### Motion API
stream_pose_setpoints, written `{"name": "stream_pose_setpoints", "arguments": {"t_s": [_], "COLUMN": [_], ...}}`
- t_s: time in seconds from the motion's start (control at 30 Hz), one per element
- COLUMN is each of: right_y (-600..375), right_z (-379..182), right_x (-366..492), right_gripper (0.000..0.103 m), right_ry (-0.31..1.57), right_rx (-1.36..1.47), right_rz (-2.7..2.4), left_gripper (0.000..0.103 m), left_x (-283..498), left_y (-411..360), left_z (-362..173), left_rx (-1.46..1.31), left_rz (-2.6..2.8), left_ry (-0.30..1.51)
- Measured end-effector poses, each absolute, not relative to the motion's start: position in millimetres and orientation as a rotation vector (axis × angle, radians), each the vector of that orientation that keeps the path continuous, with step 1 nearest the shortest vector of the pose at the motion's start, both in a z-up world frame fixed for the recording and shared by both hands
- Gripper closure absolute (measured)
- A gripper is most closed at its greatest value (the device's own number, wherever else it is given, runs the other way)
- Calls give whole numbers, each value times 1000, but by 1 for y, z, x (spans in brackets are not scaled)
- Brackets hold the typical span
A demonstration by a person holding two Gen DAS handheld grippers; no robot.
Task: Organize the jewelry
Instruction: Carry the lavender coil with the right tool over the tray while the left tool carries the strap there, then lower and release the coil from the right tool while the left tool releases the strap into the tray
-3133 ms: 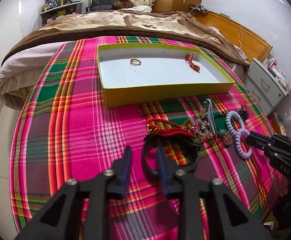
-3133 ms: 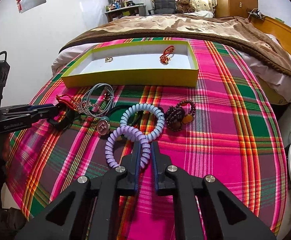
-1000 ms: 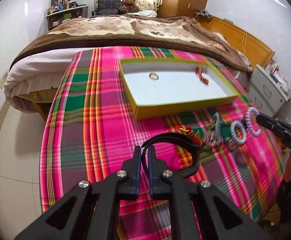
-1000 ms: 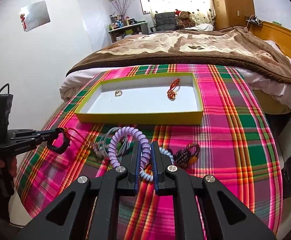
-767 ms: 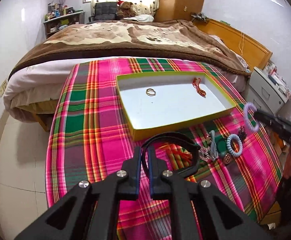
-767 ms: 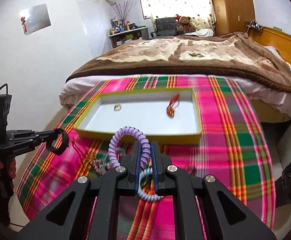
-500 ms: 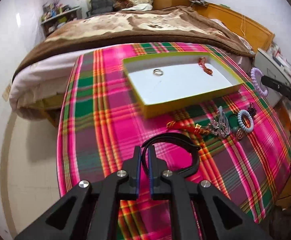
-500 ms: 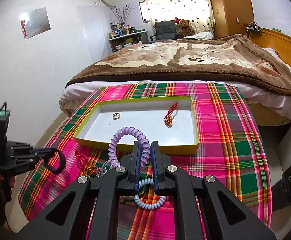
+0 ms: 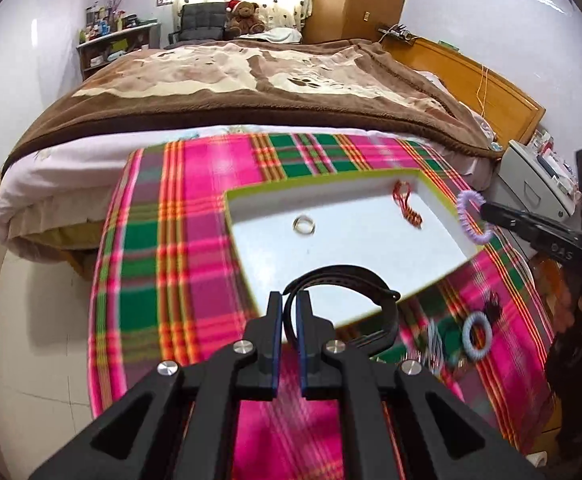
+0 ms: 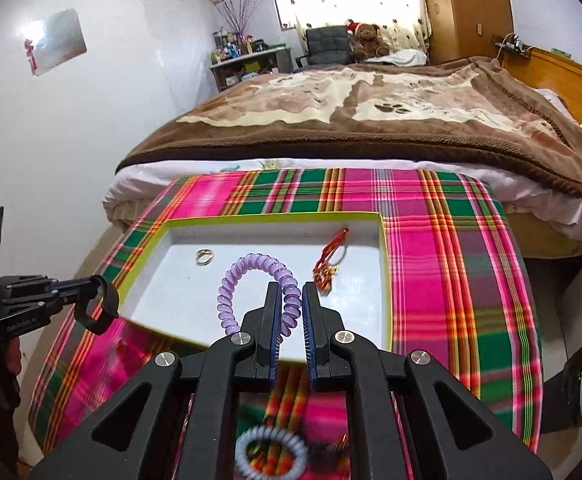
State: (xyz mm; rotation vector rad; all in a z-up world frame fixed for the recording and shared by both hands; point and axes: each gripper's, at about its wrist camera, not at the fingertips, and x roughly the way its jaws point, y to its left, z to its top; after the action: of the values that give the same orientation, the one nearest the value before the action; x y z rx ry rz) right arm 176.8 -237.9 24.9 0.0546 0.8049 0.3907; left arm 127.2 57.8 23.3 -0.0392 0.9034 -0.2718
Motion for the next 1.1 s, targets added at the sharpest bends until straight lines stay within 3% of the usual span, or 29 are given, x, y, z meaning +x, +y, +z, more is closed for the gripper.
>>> {"name": "stream_pose_setpoints", "arguments": {"t_s": [0.43,1.1], "right_y": [-214,-187], "right_z": [-15,-40], "right_x": [262,282], "right_gripper": [93,93], "right_ry": [956,1040], "right_rx": [52,-101], "right_rz": [428,452], "left_gripper": [96,96], "left_x": [190,209], "left_y": [40,34], "left_z": [-4,-30], "left_rx": [-83,-63], "left_rz": [-270,-235], "left_ry": [962,1034]}}
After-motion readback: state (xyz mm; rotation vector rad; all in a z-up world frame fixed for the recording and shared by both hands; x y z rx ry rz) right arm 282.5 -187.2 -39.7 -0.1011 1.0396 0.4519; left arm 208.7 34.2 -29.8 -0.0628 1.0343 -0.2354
